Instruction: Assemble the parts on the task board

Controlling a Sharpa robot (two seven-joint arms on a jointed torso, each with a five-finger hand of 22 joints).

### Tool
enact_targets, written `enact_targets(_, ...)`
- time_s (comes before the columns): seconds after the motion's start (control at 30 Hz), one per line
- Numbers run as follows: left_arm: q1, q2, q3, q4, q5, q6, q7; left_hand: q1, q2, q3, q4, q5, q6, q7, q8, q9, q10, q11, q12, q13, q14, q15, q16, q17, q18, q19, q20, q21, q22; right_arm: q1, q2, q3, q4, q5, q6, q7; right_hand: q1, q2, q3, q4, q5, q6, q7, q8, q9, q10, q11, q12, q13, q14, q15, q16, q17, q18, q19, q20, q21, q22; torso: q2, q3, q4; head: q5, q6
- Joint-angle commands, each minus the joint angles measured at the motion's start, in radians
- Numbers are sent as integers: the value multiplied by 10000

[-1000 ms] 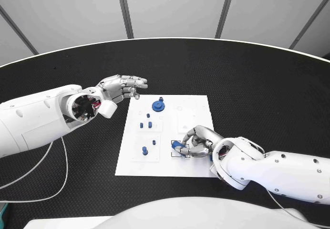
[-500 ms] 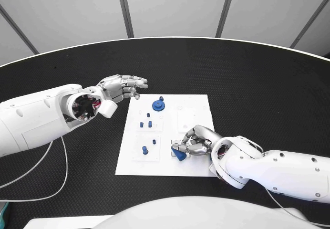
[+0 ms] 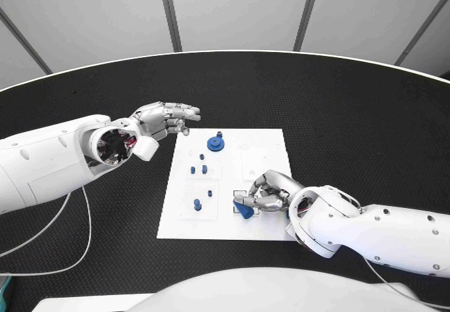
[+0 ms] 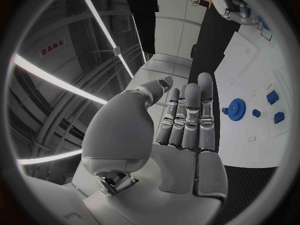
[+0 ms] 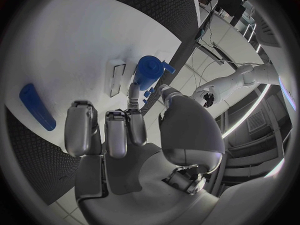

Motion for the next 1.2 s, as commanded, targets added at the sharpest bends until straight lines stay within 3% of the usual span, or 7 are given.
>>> enact_targets(0.03, 0, -9, 0, 4, 0, -1, -3, 32, 78, -44, -8, 30, -21, 5, -60, -12, -41, 23, -51, -1, -73, -5, 62, -12, 158, 33, 55, -66, -14, -1, -58, -1, 80, -36, -37, 32, -4, 57, -65, 10, -22, -18, -63, 36, 16, 461, -58, 52, 1603, 903, -70, 26, 1895, -163, 542, -75, -3, 1813, 2, 6, -3, -6, 3)
enact_targets(0.4, 0, -52, 0, 20, 0, 22, -15, 47, 94, -43, 0, 33, -19, 6, -60, -14, -43, 23, -52, 0, -78, -7, 65, -17, 158, 38, 53, -74, -20, -2, -588, -7, 561, -388, -99, 61, 157, 175, -95, 6, 166, -23, -94, 132, 97, 503, -89, 130, 1672, 918, -97, 51, 1969, -183, 570, -100, 93, 1856, -7, 12, -11, -1, 27)
enact_targets(0.87, -1, -39, -1, -1, 0, 39, -22, 47, 94, -43, 0, 33, -19, 6, -60, -14, -43, 23, -52, 0, -78, -7, 65, -17, 158, 38, 53, -74, -20, -1, -924, -11, 697, -476, 549, 272, 351, 189, -125, -26, 228, -62, -108, 173, 143, 513, -103, 141, 1687, 924, -111, 63, 2001, -191, 580, -116, 124, 1874, -6, -3, -3, -45, 53)
enact_targets(1.0, -1, -24, -1, -9, 0, 51, -23, 47, 94, -43, 0, 33, -19, 6, -60, -14, -43, 23, -52, 0, -78, -7, 65, -17, 158, 38, 53, -74, -20, -1, -830, -12, 626, -619, 611, 313, 931, 237, -80, -59, -4, -130, -109, 221, 201, 521, -106, 147, 1706, 924, -116, 64, 2005, -194, 584, -129, 125, 1890, -8, -10, 2, -50, 64)
enact_targets(1.07, -1, -17, -1, -13, 0, 49, -26, 54, 97, -48, 6, 32, -20, 7, -62, -17, -49, 25, -55, -1, -85, -6, 65, -22, 157, 41, 52, -81, -26, -1, -780, -12, 566, -643, 609, 313, 1278, 340, 58, -94, -345, -151, -121, 228, 212, 526, -116, 149, 1715, 926, -124, 67, 2014, -194, 586, -134, 128, 1898, -10, -16, 3, -50, 63)
enact_targets(1.2, -1, -16, -1, -12, 0, 53, -29, 54, 97, -49, 7, 32, -20, 7, -62, -17, -50, 25, -56, -1, -86, -6, 65, -23, 157, 41, 52, -82, -26, -1, -662, -12, 452, -673, 579, 284, 1473, 430, 186, -98, -279, -165, -127, 223, 212, 526, -123, 147, 1719, 926, -129, 66, 2014, -191, 584, -137, 109, 1897, 0, -14, 11, -36, 68)
